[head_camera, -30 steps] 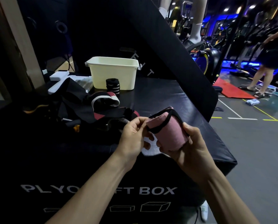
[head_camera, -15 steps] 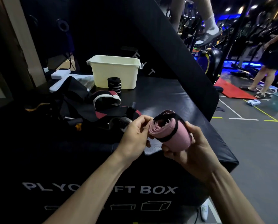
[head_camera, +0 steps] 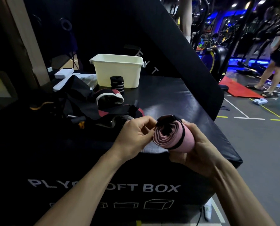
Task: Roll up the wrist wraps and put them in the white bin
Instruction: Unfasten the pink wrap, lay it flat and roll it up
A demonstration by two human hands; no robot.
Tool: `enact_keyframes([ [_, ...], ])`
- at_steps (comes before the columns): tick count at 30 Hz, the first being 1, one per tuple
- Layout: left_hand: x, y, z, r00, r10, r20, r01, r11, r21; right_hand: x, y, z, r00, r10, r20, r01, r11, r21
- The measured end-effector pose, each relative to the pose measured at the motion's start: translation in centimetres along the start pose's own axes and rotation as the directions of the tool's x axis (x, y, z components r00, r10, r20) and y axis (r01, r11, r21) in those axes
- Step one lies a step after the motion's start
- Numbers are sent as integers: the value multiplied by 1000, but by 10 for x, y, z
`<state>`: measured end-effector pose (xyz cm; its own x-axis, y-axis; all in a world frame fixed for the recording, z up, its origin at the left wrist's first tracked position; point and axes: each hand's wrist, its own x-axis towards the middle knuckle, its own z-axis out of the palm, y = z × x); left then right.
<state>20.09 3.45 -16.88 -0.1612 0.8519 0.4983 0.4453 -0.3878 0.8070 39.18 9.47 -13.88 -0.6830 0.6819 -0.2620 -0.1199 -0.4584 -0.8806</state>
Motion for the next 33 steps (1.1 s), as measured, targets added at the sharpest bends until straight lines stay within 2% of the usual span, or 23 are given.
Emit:
enact_keyframes([
  [2, 0, 5, -7, 989, 147, 30, -150, 961, 231, -2, -2, -1, 1000, 23, 15, -23, 999, -22],
  [4, 0, 9, -12, 956, 288, 52, -280, 847, 452, -2, -3, -2, 999, 37, 16, -36, 998, -48],
  [6, -1, 14, -14, 930, 361, 70, -337, 761, 555, -1, -5, -3, 999, 46, 13, -45, 996, -73],
  [7, -1, 17, -16, 926, 367, 81, -348, 755, 556, -1, -5, -2, 999, 48, 22, -46, 995, -84],
  [14, 2, 25, -28, 968, 182, 173, -231, 914, 334, -3, -6, 0, 992, 96, 83, -75, 970, -233],
  [18, 5, 23, -35, 973, 85, 215, -150, 940, 307, -7, -4, 2, 994, 87, 59, -55, 908, -414],
  [21, 5, 24, -38, 966, 49, 255, -133, 937, 322, -9, -1, 4, 993, 32, 117, 30, 869, -494],
  [26, 5, 23, -38, 960, -17, 279, -36, 982, 183, -9, 7, 6, 976, -24, 218, 125, 878, -462],
  [29, 4, 18, -38, 930, -157, 331, 128, 986, 108, -8, 14, 8, 979, -8, 204, 107, 873, -476],
  [33, 1, 21, -38, 914, -176, 365, 267, 939, -218, -9, 10, 2, 961, -9, 277, 103, 939, -327],
])
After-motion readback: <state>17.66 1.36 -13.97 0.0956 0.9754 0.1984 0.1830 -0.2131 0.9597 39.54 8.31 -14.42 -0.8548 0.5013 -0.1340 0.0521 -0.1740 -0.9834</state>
